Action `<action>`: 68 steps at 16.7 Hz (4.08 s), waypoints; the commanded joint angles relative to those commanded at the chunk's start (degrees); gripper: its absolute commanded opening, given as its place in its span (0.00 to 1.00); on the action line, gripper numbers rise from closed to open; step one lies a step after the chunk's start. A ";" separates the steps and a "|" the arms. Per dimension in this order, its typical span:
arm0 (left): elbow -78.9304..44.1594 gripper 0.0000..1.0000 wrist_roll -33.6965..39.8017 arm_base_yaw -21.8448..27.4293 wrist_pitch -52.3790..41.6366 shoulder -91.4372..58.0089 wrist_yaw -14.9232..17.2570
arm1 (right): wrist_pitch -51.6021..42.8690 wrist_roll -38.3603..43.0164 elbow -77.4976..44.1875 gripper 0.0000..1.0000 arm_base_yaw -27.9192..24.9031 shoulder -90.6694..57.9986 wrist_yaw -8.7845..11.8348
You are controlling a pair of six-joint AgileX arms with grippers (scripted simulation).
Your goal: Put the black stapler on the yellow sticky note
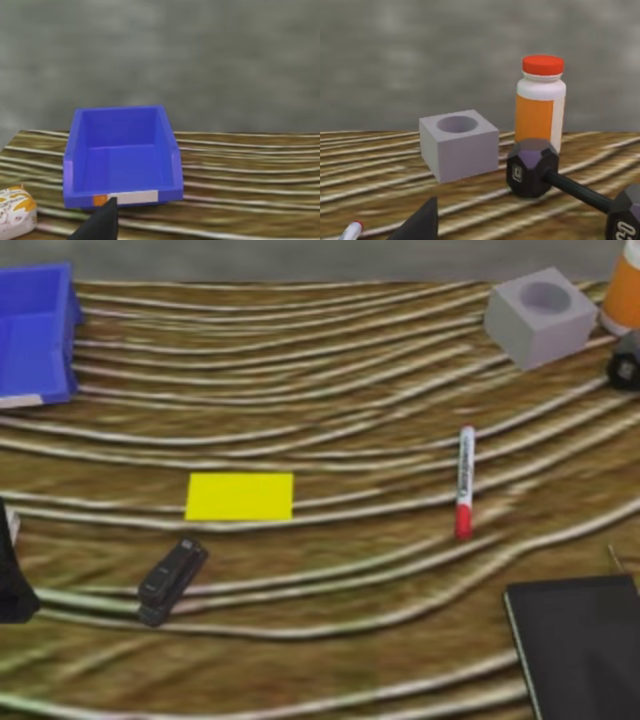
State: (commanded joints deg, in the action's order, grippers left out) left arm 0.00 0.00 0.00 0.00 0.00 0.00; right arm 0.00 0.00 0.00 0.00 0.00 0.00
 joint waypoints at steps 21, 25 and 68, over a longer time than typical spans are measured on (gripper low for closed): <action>-60.50 1.00 -2.72 18.00 -51.96 -81.46 -0.52 | 0.00 0.00 0.00 1.00 0.00 0.00 0.00; -71.57 1.00 -3.13 21.21 -60.78 -95.70 -0.46 | 0.00 0.00 0.00 1.00 0.00 0.00 0.00; -63.48 0.00 -3.77 22.46 -42.91 -110.53 -0.38 | 0.00 0.00 0.00 1.00 0.00 0.00 0.00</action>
State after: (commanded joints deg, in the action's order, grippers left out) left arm -63.48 -3.77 22.46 -42.91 -110.53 -0.38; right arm 0.00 0.00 0.00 0.00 0.00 0.00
